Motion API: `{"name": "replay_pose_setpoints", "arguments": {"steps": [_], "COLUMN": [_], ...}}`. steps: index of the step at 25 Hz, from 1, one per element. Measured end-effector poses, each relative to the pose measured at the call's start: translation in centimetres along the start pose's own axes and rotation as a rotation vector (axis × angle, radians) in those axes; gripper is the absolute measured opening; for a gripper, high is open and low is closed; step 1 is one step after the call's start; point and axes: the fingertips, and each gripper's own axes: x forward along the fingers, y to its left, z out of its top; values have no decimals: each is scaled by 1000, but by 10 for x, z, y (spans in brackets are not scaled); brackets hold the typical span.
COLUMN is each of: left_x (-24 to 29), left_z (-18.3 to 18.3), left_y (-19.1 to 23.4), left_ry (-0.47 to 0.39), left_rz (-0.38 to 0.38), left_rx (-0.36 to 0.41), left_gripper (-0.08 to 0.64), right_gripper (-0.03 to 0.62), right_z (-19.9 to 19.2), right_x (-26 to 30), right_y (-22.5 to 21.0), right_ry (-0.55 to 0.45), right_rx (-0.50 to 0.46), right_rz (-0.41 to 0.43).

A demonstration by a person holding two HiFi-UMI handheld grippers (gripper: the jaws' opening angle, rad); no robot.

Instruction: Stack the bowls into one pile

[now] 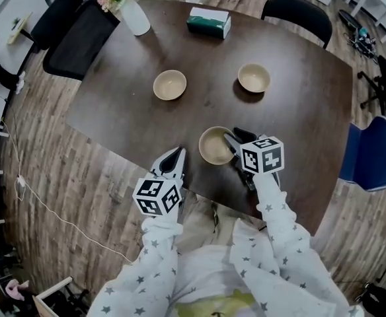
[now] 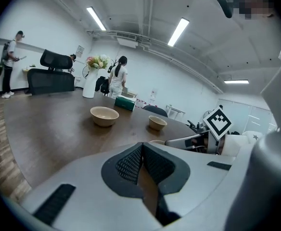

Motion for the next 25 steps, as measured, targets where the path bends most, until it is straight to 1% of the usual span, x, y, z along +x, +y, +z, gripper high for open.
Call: {"name": "replay_pose_setpoints", "arguments": {"steps": [4,8,9,12,16,21,25], "left_x": [8,16,17,21,26,27,21], "left_z": [-9,-12,-13,-12,-7,1,10], "left_y": [0,0,1,4,6,5,9], "left_ry": [28,38,38,31,8,-23,-43], "left_rz": [-11,-16,-13,-1,17,36,52], "left_rx": [-19,-32,-36,-40,-37,-37,-28], "left_gripper": [25,26,26,26,26,26,26], "right_gripper": [138,130,118,51,46,43,43], "right_z": [-6,-12,-14,-19,-21,-8,7], "right_x": [7,14,16,22,26,22,17], "right_y": [-4,-4,-4,-6,-7,-4,-3], "right_ry": [22,62,78,114,137,97,53], "right_rx": [37,74,73,49,63,92,118], "right_rz": [4,33,39,39,53,76,69]}}
